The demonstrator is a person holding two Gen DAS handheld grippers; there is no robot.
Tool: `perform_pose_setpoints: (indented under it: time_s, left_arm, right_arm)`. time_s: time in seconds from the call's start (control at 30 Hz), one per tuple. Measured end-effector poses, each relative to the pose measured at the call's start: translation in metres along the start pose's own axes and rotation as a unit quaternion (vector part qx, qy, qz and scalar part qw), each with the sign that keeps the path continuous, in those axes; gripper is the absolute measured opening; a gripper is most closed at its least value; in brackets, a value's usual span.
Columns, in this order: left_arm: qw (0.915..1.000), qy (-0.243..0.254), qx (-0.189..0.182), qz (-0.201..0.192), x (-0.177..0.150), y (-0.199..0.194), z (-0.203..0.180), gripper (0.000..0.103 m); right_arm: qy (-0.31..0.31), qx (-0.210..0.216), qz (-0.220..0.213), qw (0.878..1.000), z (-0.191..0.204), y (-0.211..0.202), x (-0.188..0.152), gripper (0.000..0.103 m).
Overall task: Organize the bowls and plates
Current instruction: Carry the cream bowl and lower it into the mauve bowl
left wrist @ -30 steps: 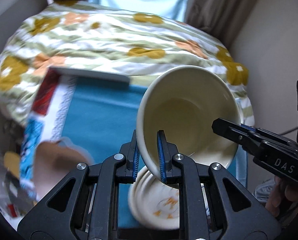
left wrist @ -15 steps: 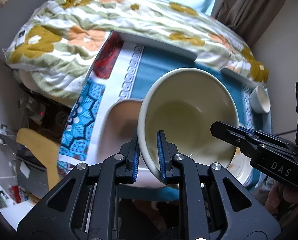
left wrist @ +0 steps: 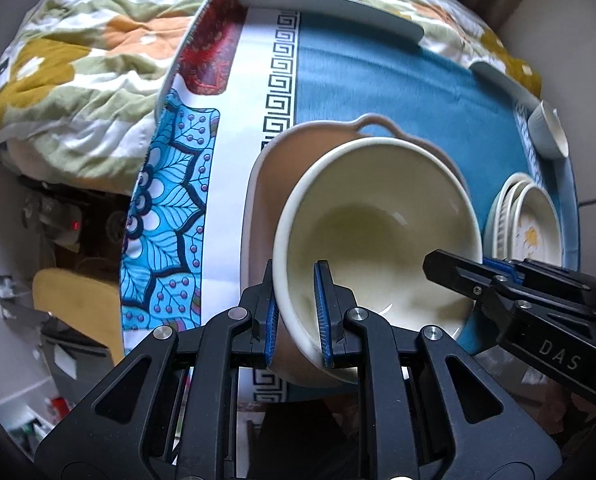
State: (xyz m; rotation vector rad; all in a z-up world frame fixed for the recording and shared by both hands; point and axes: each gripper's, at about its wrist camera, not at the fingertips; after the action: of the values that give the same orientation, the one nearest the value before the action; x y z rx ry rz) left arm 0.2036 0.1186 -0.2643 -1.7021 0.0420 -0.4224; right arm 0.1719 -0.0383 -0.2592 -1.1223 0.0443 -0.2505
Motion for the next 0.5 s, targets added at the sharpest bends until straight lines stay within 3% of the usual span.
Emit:
perform_pose_setpoints:
  time_s: [0.5]
  left_arm:
    - [0.9987, 0.049, 0.009, 0.009, 0.0072, 0.0111, -0.0083, 0.014]
  right_arm:
    - [0.009, -0.031, -0.017, 0.999, 0.0011, 0.0024, 0.0004, 0.016]
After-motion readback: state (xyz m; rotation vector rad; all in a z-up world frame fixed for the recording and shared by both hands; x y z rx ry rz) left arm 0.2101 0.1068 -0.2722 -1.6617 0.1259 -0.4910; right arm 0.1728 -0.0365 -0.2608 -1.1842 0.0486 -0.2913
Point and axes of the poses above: each gripper's, at about its wrist camera, not at the fingertips, and y roughly the way its jaws point, z to its left, x to its top, and after that the axes turned 13 degrees about y, right-handed
